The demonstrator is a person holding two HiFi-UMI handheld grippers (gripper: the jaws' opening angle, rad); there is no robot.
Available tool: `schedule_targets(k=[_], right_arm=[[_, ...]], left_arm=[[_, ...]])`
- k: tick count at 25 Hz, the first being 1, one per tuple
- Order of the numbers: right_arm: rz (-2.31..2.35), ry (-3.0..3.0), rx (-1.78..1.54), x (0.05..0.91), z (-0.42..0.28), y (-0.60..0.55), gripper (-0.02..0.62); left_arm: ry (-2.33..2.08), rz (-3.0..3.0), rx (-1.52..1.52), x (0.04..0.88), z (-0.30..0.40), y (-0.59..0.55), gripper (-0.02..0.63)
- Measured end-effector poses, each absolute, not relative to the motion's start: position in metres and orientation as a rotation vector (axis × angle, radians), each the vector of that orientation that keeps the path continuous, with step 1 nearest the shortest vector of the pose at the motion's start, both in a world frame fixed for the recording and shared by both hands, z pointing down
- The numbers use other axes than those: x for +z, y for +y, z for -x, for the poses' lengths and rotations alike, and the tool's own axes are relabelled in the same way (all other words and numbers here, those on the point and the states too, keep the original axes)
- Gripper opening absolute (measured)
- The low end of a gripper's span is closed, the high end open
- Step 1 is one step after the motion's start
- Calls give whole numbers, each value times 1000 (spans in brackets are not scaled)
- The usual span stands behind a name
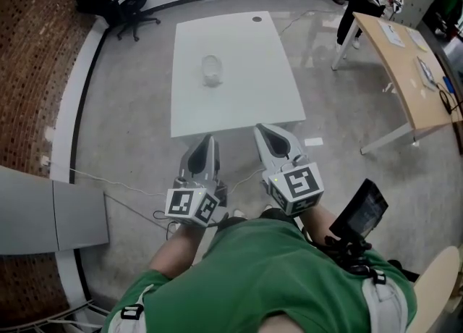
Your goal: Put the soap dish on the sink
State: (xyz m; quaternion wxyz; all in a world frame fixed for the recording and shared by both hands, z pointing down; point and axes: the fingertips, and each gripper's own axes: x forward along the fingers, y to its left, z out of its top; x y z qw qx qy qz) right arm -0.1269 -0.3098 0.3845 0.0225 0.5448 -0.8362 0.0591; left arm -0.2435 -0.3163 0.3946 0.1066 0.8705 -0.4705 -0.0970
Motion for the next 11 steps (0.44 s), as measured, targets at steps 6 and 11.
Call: schedule_targets(k=[6,11], right_arm=[[-1692,-2589,178,391,124,-310,2],[-1681,-2605,157,388,118,-315,2]], left_arm=[[-1380,-2560,-294,400,240,-317,6],[-1385,-2552,-305,397,232,-321,6]])
